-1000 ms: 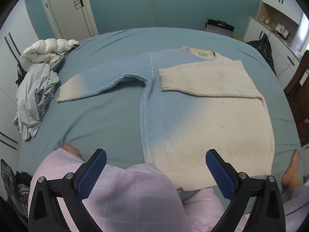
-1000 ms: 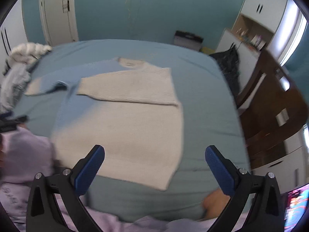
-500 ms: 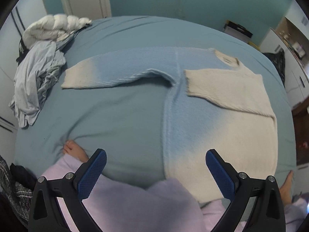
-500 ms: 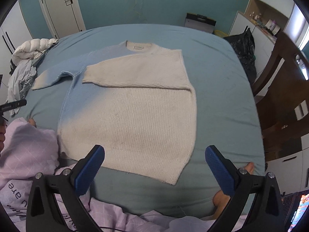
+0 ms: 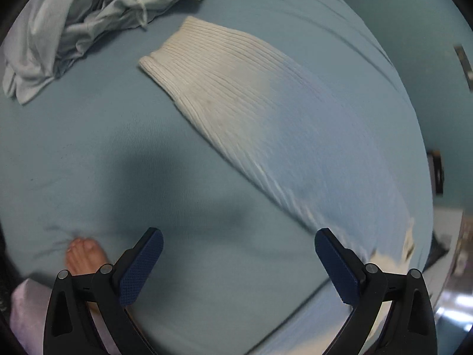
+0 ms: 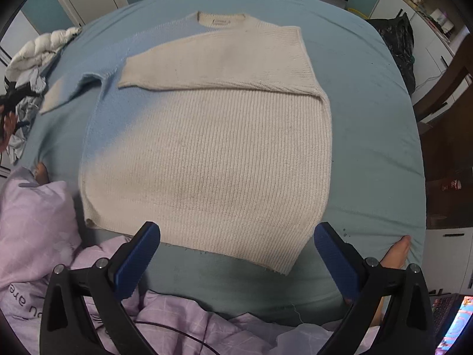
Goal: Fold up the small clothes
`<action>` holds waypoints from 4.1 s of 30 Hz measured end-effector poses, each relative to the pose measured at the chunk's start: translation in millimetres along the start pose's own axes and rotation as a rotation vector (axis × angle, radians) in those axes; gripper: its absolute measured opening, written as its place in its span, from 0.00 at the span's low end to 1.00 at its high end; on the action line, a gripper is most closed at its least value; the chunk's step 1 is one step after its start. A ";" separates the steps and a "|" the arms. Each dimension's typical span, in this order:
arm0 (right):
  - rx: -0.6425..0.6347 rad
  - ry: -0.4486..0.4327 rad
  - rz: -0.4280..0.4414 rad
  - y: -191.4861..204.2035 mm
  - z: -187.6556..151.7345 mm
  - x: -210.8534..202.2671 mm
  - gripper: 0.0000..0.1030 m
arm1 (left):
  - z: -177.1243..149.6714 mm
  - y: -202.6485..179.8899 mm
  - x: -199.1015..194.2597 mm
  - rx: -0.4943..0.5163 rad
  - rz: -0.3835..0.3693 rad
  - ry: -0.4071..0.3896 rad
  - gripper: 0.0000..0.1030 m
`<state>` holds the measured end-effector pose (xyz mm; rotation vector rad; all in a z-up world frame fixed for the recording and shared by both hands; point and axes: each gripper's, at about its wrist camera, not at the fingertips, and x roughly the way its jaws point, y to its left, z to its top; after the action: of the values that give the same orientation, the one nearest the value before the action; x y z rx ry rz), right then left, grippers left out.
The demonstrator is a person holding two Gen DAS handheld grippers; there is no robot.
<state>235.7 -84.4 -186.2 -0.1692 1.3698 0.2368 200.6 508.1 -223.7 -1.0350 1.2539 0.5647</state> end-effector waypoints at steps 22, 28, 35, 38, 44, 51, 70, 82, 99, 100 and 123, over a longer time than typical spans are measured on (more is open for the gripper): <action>0.021 0.072 -0.066 -17.3 6.5 25.3 0.98 | 56.6 -42.7 -40.3 -0.211 -0.104 -0.289 0.08; 0.035 -0.012 0.002 -22.7 -2.4 -6.9 0.98 | -30.6 -205.1 -128.6 0.188 -0.116 -0.385 0.08; 0.065 -0.082 0.079 -37.9 -6.8 -26.0 0.99 | -234.1 -394.5 -125.4 0.704 -0.249 -0.284 0.08; 0.119 -0.043 0.208 -44.0 -9.6 -19.5 0.99 | -322.3 -447.8 -105.0 0.802 -0.349 -0.246 0.12; 0.181 -0.026 0.279 -53.1 -11.8 -14.4 0.99 | -414.2 -493.3 -57.8 0.778 -0.538 0.233 0.15; 0.204 0.018 0.390 -56.1 -20.1 -10.4 0.99 | -432.8 -426.5 -112.3 0.938 -0.383 -0.030 1.00; 0.478 -0.065 0.448 -158.3 149.6 97.8 0.94 | -332.7 -171.8 -92.3 0.885 -0.072 -0.323 1.00; 0.749 -0.099 0.323 -163.8 255.8 217.9 0.56 | -310.6 -139.4 -74.5 0.914 -0.046 -0.305 1.00; 0.516 -0.507 0.237 -153.5 174.5 22.9 0.05 | -314.0 -134.2 -88.8 0.882 -0.083 -0.306 1.00; 0.498 -0.489 0.213 -154.8 168.1 27.6 0.05 | -315.3 -135.3 -88.3 0.886 -0.082 -0.304 1.00; 0.050 -0.181 0.139 104.6 162.1 73.7 0.78 | -319.0 -135.3 -85.9 0.928 -0.078 -0.299 1.00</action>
<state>374.9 63.1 -225.2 -0.0107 1.2073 0.3259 132.4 183.9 -90.8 -0.2034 1.0212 0.0301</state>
